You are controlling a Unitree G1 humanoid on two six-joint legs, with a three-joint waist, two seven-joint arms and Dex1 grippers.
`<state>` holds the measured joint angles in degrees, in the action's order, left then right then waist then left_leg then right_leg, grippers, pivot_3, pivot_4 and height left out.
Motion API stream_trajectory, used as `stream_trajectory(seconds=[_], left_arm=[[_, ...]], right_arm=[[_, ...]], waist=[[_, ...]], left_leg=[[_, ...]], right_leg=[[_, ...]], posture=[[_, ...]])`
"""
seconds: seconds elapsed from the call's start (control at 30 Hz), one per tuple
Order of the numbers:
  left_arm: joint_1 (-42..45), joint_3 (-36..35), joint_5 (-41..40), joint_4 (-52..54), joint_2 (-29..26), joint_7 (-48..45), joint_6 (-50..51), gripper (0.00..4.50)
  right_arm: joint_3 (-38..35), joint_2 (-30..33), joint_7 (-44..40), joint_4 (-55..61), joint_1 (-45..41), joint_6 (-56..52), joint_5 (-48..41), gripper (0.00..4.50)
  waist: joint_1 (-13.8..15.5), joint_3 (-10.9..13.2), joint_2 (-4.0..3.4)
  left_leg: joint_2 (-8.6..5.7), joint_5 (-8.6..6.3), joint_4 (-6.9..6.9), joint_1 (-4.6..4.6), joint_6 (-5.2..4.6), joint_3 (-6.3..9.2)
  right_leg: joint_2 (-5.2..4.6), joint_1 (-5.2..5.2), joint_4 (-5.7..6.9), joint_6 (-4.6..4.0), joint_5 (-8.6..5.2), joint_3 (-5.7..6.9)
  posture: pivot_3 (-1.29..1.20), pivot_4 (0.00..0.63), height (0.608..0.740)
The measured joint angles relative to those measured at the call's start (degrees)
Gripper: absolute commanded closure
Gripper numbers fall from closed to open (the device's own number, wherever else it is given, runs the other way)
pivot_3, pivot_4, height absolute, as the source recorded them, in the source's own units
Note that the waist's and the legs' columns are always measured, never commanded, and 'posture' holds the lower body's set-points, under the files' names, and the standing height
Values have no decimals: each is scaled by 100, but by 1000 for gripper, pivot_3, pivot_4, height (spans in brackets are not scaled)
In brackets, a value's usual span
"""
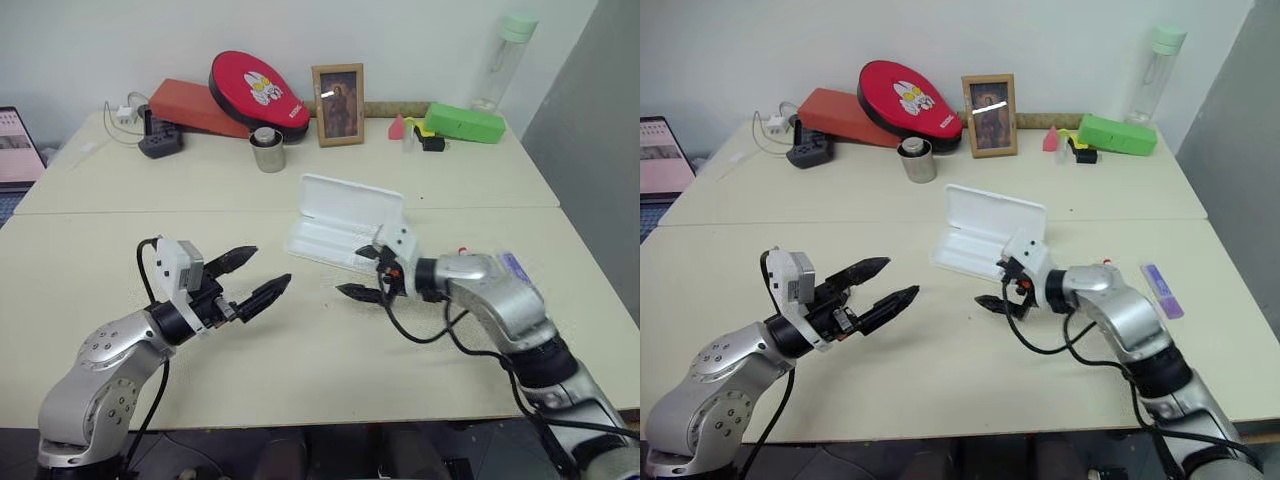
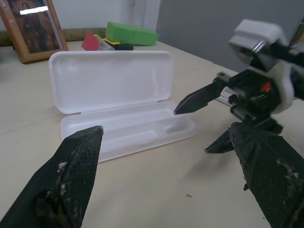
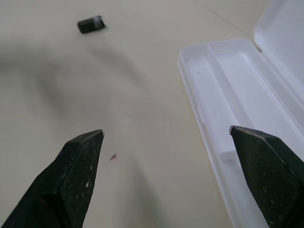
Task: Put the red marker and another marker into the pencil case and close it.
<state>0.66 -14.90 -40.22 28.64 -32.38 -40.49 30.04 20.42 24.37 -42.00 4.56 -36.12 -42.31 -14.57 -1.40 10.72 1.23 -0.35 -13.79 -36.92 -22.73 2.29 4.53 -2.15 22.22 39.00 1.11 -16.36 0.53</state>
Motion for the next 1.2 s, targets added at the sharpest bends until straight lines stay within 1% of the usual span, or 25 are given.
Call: stream_trajectory(seconds=[0.27, 0.33, 0.37, 0.53, 0.6, 0.63, 0.67, 0.7, 0.9, 0.93, 1.2], left_arm=[[-31, 53, -3, 22, 17, 132, 0, 0], [-27, 71, -6, 56, 57, 171, -3, 0], [-25, 92, -6, 71, 84, 199, -8, 0], [-5, 142, -5, 114, 124, 290, -14, 0], [24, 193, -5, 115, 131, 297, -16, 0], [33, 209, -5, 115, 131, 301, -18, 0], [50, 224, -5, 114, 133, 315, -18, 0], [72, 232, -5, 114, 133, 330, -18, 0], [120, 330, -5, 117, 133, 359, -24, 0], [120, 336, -5, 124, 133, 359, -24, 0], [75, 335, -10, 275, 127, 359, -24, 0]], right_arm=[[271, 270, -439, -745, -204, 208, 444, 42], [323, 270, -565, -955, -337, 308, 523, 400], [339, 266, -609, -1046, -395, 345, 574, 477], [346, 180, -790, -1487, -594, 567, 784, 1648], [407, 115, -913, -1606, -654, 611, 858, 2183], [432, 100, -951, -1623, -681, 626, 883, 2344], [463, 84, -1027, -1637, -733, 663, 898, 2714], [468, 74, -1061, -1639, -761, 684, 909, 2900], [475, 64, -1282, -1781, -797, 837, 1071, 4423], [476, 62, -1315, -1829, -818, 862, 1098, 4488], [484, 74, -1567, -2001, -907, 1268, 1193, 4488]], waist=[[-21, 0, 0], [-38, 0, 0], [-37, 0, 0], [-27, 0, 0], [-29, 0, 0], [-29, 0, 0], [-30, 0, -1], [-30, 0, 0], [-26, 0, -1], [-28, 0, 0], [-32, 0, -1]], left_leg=[[4, 0, 1, 4, -1, 0], [5, 0, 3, 8, -1, 0], [4, 0, 3, 8, -1, -1], [4, 0, 2, 4, 0, 0], [4, 0, 2, 5, 0, 0], [4, 0, 2, 5, 0, 0], [4, 0, 2, 5, 0, 1], [4, 0, 2, 5, 0, 2], [3, 0, 2, 5, 0, 2], [4, 0, 2, 5, 0, 2], [4, 0, 3, 6, 0, 2]], right_leg=[[3, 1, 4, 0, 0, -2], [4, 1, 5, -1, 0, -2], [4, 1, 6, -1, 0, -2], [4, 1, 4, -1, 0, -2], [4, 1, 4, -1, 0, -2], [4, 1, 4, -1, 0, -2], [4, 1, 5, -1, 0, -2], [4, 1, 4, -1, 0, -1], [3, 1, 4, -1, 0, -1], [3, 1, 4, -1, 0, -1], [3, 1, 3, -1, 0, -3]], posture=[[0, 150, 740], [0, 150, 740], [0, 150, 740], [0, 150, 740], [0, 150, 740], [0, 150, 740], [0, 150, 740], [0, 150, 740], [0, 150, 740], [0, 150, 740], [0, 150, 740]])
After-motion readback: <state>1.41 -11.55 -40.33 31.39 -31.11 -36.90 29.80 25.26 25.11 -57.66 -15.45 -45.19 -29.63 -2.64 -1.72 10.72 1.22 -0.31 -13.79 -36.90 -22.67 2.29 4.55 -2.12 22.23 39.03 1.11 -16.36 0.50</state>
